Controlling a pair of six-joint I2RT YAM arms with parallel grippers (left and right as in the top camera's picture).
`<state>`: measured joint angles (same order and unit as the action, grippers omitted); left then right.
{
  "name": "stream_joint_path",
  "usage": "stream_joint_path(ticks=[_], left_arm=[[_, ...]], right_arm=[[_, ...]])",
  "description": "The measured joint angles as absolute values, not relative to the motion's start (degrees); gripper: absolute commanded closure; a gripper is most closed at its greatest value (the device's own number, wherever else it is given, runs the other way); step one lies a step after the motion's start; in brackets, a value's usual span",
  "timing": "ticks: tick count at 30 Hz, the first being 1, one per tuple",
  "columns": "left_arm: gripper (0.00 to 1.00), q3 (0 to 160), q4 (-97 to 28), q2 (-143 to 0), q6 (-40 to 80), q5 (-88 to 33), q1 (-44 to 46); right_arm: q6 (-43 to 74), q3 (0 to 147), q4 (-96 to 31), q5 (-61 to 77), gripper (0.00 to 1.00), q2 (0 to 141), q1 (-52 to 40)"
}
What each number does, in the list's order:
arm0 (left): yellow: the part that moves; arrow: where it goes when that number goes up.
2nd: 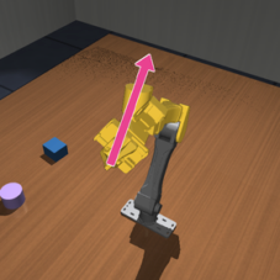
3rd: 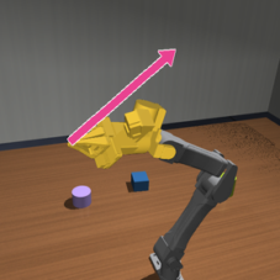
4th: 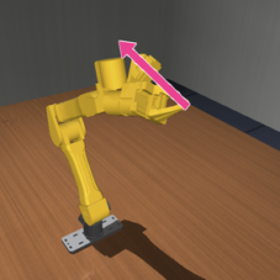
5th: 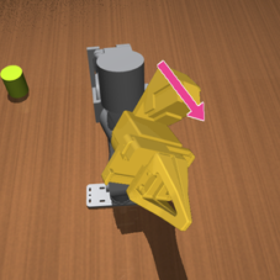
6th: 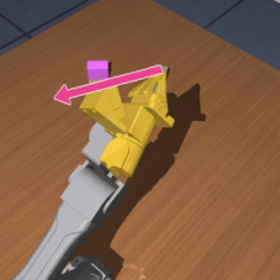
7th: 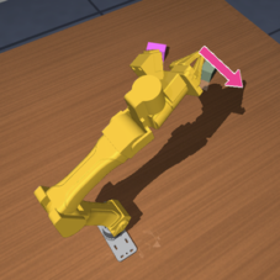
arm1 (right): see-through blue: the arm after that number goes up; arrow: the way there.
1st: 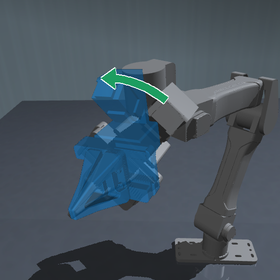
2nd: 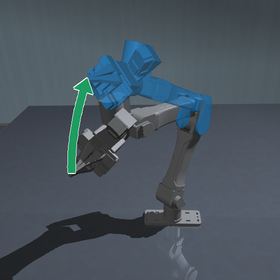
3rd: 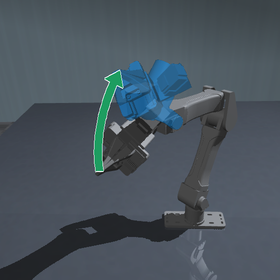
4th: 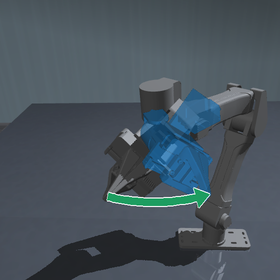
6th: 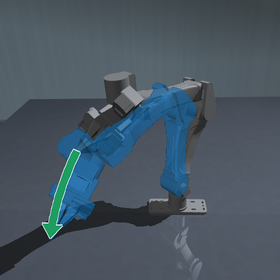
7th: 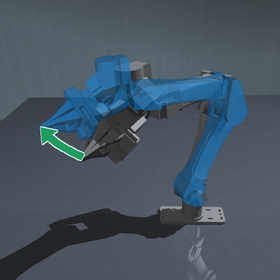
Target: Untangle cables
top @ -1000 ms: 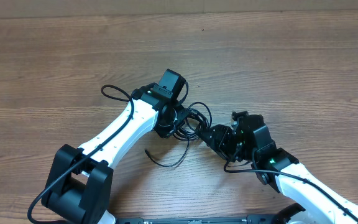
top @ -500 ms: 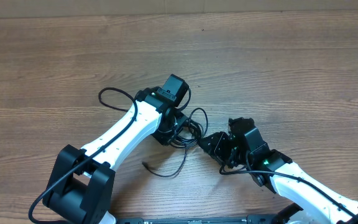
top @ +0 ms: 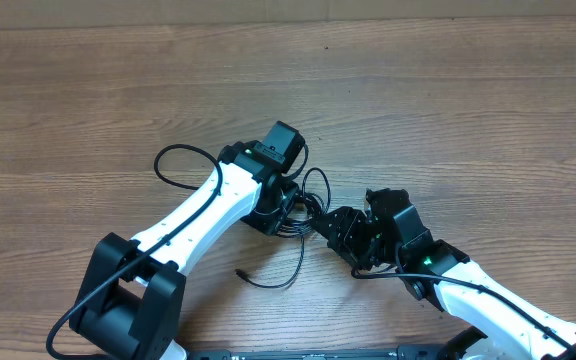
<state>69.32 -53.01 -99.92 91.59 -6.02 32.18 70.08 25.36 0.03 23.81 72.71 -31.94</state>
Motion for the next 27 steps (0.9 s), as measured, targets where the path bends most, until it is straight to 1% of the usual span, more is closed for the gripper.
stream_joint_path(ticks=[5, 7, 8, 10, 14, 15, 16, 17, 18, 19, 20, 21, 23, 27], left_arm=[[0.95, 69.32, -52.07, -99.92, 91.59, -7.97, 34.89], [0.96, 69.32, -51.37, -99.92, 91.61, -9.26, 35.33], [0.96, 69.32, -51.18, -99.92, 91.61, -9.78, 35.62], [0.96, 69.32, -51.09, -99.92, 91.61, -10.87, 35.81], [0.96, 69.32, -51.13, -99.92, 91.57, -12.29, 35.83], [0.96, 69.32, -51.16, -99.92, 91.48, -12.45, 35.81], [0.96, 69.32, -51.13, -99.92, 91.26, -12.71, 35.75], [0.96, 69.32, -51.11, -99.92, 90.89, -13.28, 35.59], [0.96, 69.32, -51.11, -99.92, 90.43, -13.82, 35.48], [0.96, 69.32, -51.16, -99.92, 89.82, -14.46, 35.44], [0.95, 69.32, -51.27, -99.92, 89.25, -15.29, 35.27], [0.95, 69.32, -51.27, -99.92, 88.49, -15.9, 35.2], [0.92, 69.32, -51.29, -99.92, 87.92, -16.6, 35.16], [0.94, 69.28, -51.31, -99.92, 86.63, -18.04, 34.57]], right_arm=[[70.54, 25.36, 0.82, 19.59, 0.38, 72.71, -35.46], [70.59, 25.36, 0.86, 18.04, 0.41, 72.71, -36.53], [70.65, 25.36, 0.84, 17.23, 0.45, 72.71, -36.93], [70.94, 25.36, 0.82, 15.42, 0.49, 72.71, -37.21], [71.55, 25.36, 0.51, 12.45, 0.61, 72.71, -37.21], [71.68, 25.36, 0.4, 12.01, 0.67, 72.71, -37.21], [71.83, 25.36, -0.03, 11.2, 0.7, 72.71, -37.21], [71.9, 25.36, -0.54, 10.52, 0.78, 72.71, -37.21], [72.31, 25.36, -0.75, 10.22, 0.81, 72.71, -37.23], [72.36, 25.36, -0.91, 9.8, 0.91, 72.71, -37.23], [72.34, 25.36, -0.89, 9.45, 0.94, 72.71, -37.21], [72.4, 25.36, -0.97, 8.93, 0.96, 72.71, -37.19], [72.51, 25.36, -1.17, 8.64, 0.96, 72.71, -37.21], [71.92, 25.5, -4.12, 8.38, 0.96, 72.71, -37.21]])
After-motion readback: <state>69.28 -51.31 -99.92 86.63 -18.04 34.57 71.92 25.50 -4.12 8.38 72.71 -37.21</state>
